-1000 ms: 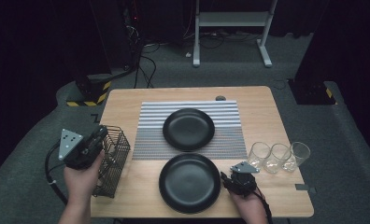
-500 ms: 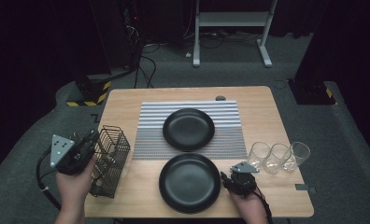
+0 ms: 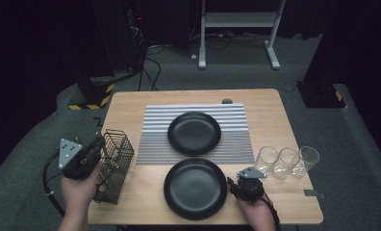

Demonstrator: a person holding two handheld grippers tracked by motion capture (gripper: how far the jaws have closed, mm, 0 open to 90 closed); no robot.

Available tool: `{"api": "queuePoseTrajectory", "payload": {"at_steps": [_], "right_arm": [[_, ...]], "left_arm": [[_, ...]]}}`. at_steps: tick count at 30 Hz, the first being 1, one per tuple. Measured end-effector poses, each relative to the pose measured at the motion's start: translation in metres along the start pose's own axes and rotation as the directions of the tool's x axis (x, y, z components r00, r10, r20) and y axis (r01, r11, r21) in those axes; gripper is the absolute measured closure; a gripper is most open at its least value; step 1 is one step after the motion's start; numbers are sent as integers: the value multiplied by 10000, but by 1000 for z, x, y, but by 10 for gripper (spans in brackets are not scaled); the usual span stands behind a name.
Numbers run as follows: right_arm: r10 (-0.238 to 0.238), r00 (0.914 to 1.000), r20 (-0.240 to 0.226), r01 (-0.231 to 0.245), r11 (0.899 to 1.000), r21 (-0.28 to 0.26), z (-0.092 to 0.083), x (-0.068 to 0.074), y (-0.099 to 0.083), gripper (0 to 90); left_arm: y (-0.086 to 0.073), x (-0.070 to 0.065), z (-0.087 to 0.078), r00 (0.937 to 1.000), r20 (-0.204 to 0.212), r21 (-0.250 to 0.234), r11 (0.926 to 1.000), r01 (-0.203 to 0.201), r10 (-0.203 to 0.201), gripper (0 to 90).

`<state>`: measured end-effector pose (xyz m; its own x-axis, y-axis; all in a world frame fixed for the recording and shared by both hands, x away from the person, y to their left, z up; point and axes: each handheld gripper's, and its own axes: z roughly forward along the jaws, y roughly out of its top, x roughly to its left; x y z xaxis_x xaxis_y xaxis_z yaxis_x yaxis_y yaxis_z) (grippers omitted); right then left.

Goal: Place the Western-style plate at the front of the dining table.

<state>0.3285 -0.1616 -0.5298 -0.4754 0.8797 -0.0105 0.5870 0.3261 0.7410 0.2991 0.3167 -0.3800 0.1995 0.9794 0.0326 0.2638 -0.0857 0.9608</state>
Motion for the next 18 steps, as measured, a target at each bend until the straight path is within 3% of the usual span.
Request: {"api": "queuePoseTrajectory", "payload": {"at_steps": [7,18], "right_arm": [[-4,10000,-5,4,10000,1,0,0,0,484],[-10,10000,-10,10,10000,2,0,0,0,484]], "left_arm": [[1,0,5,9999,51,393,9992,111,-113,795],[1,1,8,9999,49,583,9982,115,-118,796]]}}
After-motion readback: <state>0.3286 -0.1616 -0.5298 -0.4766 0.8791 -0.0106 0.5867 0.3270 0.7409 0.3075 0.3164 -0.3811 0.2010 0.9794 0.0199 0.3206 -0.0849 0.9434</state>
